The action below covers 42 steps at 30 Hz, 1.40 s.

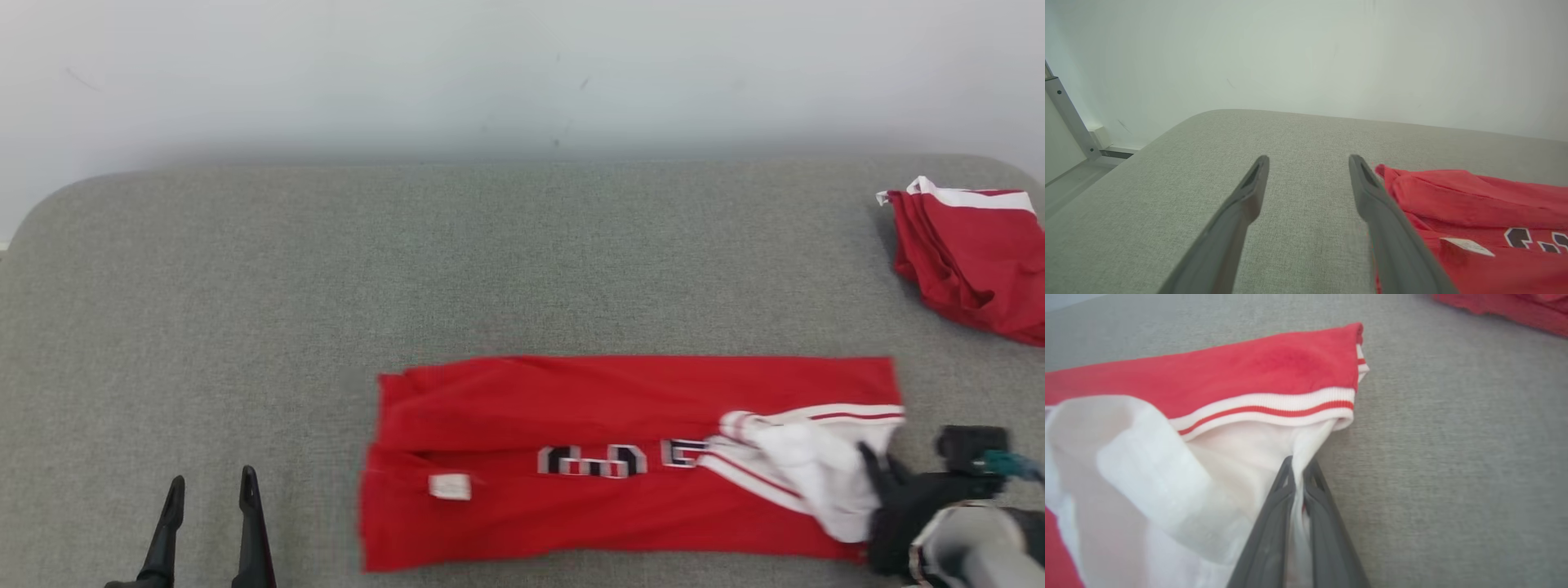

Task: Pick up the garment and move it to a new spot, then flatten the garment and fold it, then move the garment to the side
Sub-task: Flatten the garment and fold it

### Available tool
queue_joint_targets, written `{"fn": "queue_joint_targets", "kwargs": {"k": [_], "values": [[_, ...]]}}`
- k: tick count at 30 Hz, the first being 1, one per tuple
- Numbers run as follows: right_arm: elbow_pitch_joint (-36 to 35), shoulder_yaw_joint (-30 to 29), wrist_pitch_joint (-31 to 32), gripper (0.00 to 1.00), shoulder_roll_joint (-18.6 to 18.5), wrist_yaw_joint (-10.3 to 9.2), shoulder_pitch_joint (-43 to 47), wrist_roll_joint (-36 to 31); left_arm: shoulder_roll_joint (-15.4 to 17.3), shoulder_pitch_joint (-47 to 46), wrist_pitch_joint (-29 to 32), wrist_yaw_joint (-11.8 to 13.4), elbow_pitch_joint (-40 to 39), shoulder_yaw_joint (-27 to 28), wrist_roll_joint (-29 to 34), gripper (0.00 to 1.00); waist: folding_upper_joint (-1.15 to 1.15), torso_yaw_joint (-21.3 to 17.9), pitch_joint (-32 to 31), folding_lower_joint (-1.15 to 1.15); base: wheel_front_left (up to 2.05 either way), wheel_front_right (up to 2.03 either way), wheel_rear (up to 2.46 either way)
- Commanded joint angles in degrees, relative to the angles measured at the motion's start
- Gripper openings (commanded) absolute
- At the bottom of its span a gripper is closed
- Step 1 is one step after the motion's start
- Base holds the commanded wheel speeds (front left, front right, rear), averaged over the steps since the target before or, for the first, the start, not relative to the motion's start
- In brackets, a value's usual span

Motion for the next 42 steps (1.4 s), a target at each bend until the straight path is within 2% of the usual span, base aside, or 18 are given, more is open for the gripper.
{"fn": "queue_joint_targets", "kwargs": {"k": [1, 8, 13, 17, 18, 25, 29, 35, 42], "values": [[0.8, -1.1, -0.8, 0.00, -1.5, -0.26, 0.0, 0.4, -0.3, 0.5, -0.2, -0.4, 0.1, 0.4, 0.5, 1.00, 0.00, -0.2, -0.4, -0.01, 0.00, 0.00, 0.00], [0.8, -5.0, -2.5, 0.00, -6.3, -0.24, 0.9, 0.7, -0.7, 1.3, -0.2, -1.0, -0.1, 1.3, 1.3, 1.00, 0.00, -1.5, -1.0, -0.01, 0.00, 0.00, 0.00], [-5.7, -3.8, -2.1, 0.00, -5.9, -0.23, 1.5, 0.1, -0.9, 1.8, -0.2, -1.3, -0.4, 1.7, 1.6, 1.00, 0.00, -3.0, -1.2, -0.01, 0.00, 0.00, 0.00], [-14.9, -2.3, -1.0, 0.00, -4.5, -0.22, 3.2, 0.1, -0.9, 1.6, -0.2, -1.2, -0.6, 2.0, 1.7, 1.00, 0.00, -4.0, -1.3, -0.01, 0.00, 0.00, 0.00], [-14.9, -2.3, -1.0, 0.00, -4.5, -0.22, 3.2, 0.1, -0.9, 1.6, -0.2, -1.2, -0.6, 2.0, 1.7, 1.00, 0.00, -4.0, -1.3, -0.01, 0.00, 0.00, 0.00], [-31.6, 1.7, 4.7, 0.00, -0.1, -0.22, 6.0, -1.8, -1.0, 1.3, -0.2, -1.3, -0.4, 1.4, 1.8, 1.00, 0.00, -4.4, -1.4, -0.01, 0.00, 0.00, 0.00], [-36.7, 3.9, 7.8, 0.00, 3.2, -0.22, 6.2, -2.4, -1.0, 0.5, -0.2, -1.4, -0.1, 0.8, 1.7, 1.00, 0.00, -3.4, -1.3, -0.01, 0.00, 0.00, 0.00], [-37.2, 8.2, 9.7, 0.00, 8.6, -0.22, 3.5, -3.4, -1.0, -1.0, -0.2, -1.7, 0.9, -0.2, 1.7, 1.00, 0.00, -0.5, -0.8, -0.01, 0.00, 0.00, 0.00], [-30.5, 12.7, 9.9, 0.00, 13.3, -0.22, -0.9, -3.9, -1.0, -2.9, -0.2, -1.7, 1.9, -2.4, 1.0, 1.00, 0.00, 3.7, 0.0, -0.01, 0.00, 0.00, 0.00]]}}
